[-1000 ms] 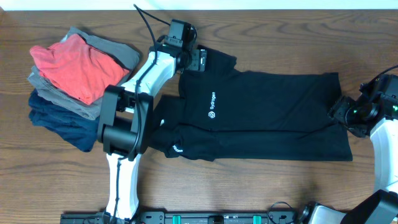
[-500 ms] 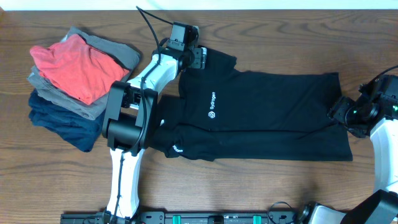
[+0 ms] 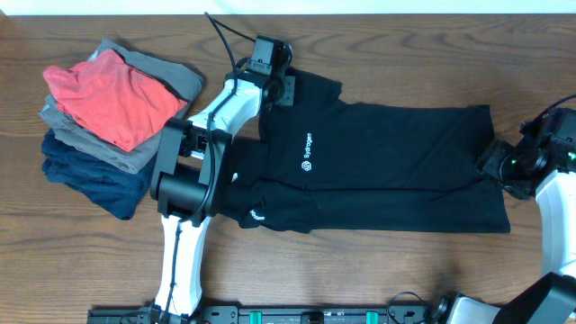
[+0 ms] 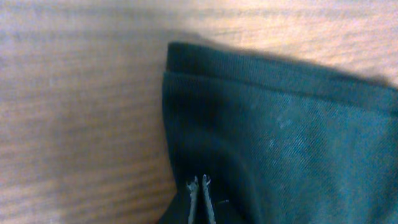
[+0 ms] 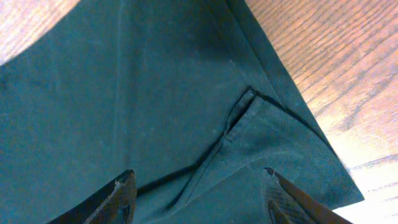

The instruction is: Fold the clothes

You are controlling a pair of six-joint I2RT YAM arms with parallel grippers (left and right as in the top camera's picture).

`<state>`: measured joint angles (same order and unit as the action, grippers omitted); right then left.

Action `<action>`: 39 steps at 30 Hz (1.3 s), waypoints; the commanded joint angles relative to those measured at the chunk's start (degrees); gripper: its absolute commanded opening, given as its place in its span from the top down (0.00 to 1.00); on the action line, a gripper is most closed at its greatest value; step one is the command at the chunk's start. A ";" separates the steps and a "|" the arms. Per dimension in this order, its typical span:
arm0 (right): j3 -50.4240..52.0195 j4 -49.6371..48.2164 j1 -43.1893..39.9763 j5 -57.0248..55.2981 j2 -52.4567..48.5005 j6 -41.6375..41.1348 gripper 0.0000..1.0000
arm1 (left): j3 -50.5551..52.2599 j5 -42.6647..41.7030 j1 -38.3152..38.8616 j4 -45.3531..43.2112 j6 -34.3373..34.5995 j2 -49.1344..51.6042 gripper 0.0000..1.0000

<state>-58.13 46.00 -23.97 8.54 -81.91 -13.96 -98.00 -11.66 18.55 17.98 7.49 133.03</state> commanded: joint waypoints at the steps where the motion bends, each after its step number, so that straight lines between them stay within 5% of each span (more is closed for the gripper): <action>1: -0.15 -0.11 0.79 -0.81 -1.75 0.94 0.38 | -0.39 0.04 -0.22 1.99 0.07 0.44 0.94; 16: -0.42 -13.46 1.09 -0.11 -5.84 4.28 0.41 | -0.39 -2.08 -1.33 10.14 6.80 -11.10 0.94; 31: -23.08 -18.05 2.47 -0.59 -32.74 7.17 0.34 | -0.37 -7.17 -1.38 14.99 6.78 -11.10 0.94; 39: -24.37 -25.75 3.28 -0.98 -39.26 7.15 0.34 | -0.37 -7.17 -1.38 15.67 6.78 -11.10 0.94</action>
<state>-81.65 21.02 -21.58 7.90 -118.76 -7.31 -98.10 -18.11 17.34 33.30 13.74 121.73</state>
